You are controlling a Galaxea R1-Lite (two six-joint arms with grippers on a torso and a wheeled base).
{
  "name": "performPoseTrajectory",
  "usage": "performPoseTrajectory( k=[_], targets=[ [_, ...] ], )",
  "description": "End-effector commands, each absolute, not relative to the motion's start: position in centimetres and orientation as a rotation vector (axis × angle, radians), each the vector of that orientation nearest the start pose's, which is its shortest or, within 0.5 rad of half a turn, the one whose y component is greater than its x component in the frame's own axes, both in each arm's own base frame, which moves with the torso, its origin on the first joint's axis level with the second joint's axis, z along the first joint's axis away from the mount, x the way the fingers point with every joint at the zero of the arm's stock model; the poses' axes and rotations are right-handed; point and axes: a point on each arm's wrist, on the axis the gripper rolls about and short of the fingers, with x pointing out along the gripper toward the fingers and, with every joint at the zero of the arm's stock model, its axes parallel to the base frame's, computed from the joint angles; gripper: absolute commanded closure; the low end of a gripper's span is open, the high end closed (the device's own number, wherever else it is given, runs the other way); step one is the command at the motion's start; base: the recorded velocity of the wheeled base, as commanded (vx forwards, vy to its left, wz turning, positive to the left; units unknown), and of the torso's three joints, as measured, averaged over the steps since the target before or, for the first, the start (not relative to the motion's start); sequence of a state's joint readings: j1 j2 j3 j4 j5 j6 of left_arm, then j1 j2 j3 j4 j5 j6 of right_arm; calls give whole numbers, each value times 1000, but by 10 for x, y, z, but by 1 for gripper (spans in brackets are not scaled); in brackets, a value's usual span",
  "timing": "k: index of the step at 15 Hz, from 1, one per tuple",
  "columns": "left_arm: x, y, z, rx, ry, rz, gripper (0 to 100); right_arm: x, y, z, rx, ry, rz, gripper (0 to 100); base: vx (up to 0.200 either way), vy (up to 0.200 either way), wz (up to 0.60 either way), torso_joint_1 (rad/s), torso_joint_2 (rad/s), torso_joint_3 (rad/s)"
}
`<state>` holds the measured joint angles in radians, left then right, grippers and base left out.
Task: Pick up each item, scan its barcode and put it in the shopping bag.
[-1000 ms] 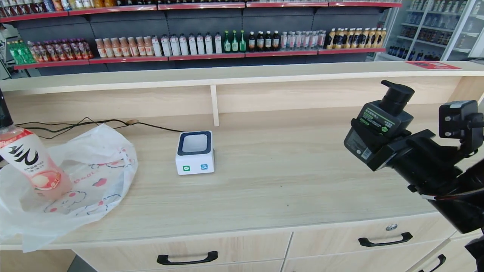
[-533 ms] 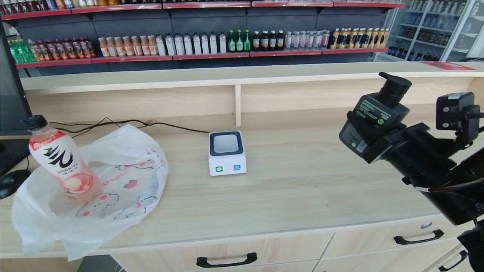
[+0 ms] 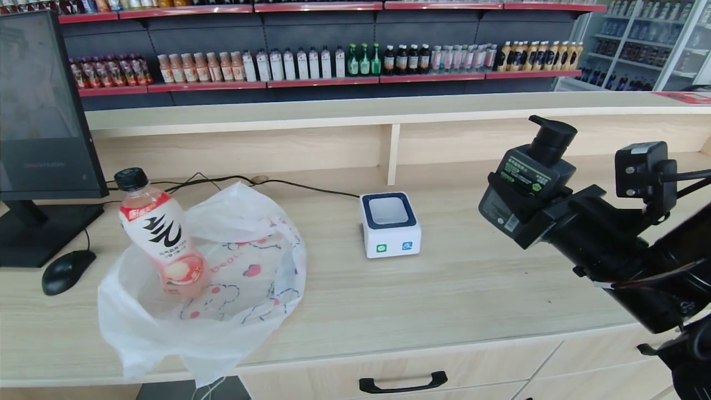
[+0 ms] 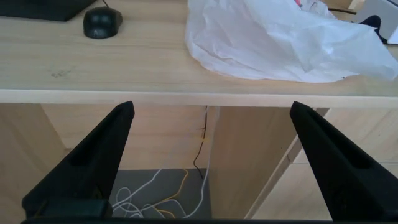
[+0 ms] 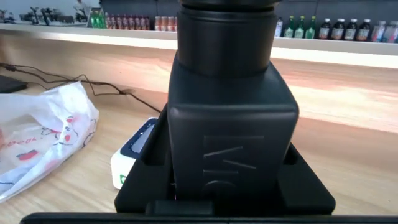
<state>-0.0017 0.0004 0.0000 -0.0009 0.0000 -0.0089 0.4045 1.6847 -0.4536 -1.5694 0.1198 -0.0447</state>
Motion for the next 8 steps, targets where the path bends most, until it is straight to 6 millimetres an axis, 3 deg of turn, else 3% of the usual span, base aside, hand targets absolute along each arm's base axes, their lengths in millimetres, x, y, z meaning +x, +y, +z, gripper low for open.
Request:
performPoseTrajectory(
  k=[1,4,8],
  targets=[
    [-23,0,76,-9,-2,-2,0,241,108,195,-25,-375,561,100,0,200,0,7,12,7],
    [-23,0,76,-9,-2,-2,0,253,111,176,-148,-339,577,100,0,200,0,2,5,4],
    [-23,0,76,-9,-2,-2,0,281,124,174,-185,-382,634,100,0,0,0,0,0,0]
  ],
)
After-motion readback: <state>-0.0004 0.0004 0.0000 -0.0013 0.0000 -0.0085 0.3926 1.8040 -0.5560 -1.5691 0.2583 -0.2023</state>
